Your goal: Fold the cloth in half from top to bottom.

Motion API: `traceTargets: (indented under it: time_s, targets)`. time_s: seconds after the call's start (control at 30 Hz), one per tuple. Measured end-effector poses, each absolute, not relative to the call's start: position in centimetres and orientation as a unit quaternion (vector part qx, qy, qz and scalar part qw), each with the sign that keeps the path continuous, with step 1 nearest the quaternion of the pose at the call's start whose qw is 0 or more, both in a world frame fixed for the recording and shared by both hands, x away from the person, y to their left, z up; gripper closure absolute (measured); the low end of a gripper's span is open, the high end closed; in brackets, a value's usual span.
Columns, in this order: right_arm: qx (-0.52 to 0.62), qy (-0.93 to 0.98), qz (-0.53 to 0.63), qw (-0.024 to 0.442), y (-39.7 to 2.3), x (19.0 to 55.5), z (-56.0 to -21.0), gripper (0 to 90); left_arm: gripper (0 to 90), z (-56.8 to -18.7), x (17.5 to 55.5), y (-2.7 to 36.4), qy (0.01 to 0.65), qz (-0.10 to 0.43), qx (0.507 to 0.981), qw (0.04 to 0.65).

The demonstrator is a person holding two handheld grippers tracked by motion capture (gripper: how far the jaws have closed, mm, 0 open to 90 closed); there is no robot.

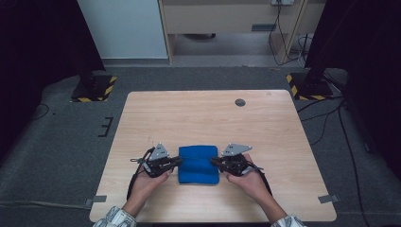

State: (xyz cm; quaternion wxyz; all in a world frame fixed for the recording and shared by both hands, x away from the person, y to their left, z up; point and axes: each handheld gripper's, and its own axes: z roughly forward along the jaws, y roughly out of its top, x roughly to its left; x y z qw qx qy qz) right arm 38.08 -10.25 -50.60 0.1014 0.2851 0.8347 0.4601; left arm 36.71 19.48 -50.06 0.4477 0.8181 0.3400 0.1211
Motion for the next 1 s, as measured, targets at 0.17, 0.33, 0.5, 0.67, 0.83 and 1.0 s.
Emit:
traceTargets:
  time_s: [0.17,0.33,0.5,0.67,0.83,1.0]
  targets:
    - [0.282,0.842,0.448,0.104,-10.4,37.6,-51.1,78.3,78.1,-50.5,36.6,19.6,0.343,0.107,0.820,0.447]
    - [0.283,0.844,0.444,0.100,-10.7,37.2,-51.3,72.8,66.9,-50.8,36.1,19.6,0.341,0.104,0.821,0.445]
    - [0.283,0.846,0.443,0.092,-10.9,36.8,-51.5,70.7,61.7,-50.8,35.7,20.2,0.347,0.099,0.817,0.450]
    - [0.284,0.846,0.442,0.088,-11.0,36.3,-51.6,68.9,60.9,-50.6,35.2,20.3,0.338,0.096,0.821,0.450]
    - [0.283,0.847,0.442,0.084,-11.0,35.9,-51.6,67.7,59.5,-50.1,34.5,20.2,0.333,0.099,0.817,0.460]
    - [0.281,0.848,0.443,0.079,-11.0,35.6,-51.6,66.2,58.0,-49.7,34.3,20.2,0.331,0.101,0.812,0.471]
